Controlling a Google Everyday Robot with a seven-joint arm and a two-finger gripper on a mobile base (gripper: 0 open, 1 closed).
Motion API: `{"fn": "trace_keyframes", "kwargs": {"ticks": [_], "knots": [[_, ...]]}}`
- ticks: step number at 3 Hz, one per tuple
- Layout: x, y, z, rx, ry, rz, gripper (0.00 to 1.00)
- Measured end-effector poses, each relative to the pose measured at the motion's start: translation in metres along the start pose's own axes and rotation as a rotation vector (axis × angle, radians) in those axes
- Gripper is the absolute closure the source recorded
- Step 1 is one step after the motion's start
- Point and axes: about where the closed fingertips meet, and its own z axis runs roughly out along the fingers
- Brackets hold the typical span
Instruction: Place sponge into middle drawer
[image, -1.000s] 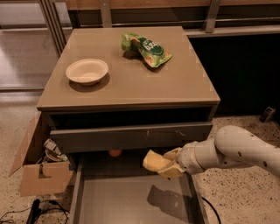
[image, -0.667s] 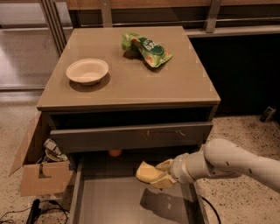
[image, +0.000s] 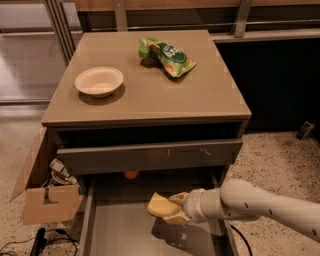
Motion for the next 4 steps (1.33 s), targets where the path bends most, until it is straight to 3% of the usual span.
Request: {"fn": "trace_keyframes", "kwargs": {"ticks": [1, 2, 3, 4], "knots": [[0.005, -0.005, 0.014, 0.049, -0.021, -0.046, 1.00], [0.005, -0.005, 0.014, 0.049, -0.021, -0.046, 1.00], [0.018, -0.007, 0.025, 0.059, 0.015, -0.031, 1.00], [0.054, -0.014, 0.043, 0.075, 0.086, 0.006, 1.00]]}}
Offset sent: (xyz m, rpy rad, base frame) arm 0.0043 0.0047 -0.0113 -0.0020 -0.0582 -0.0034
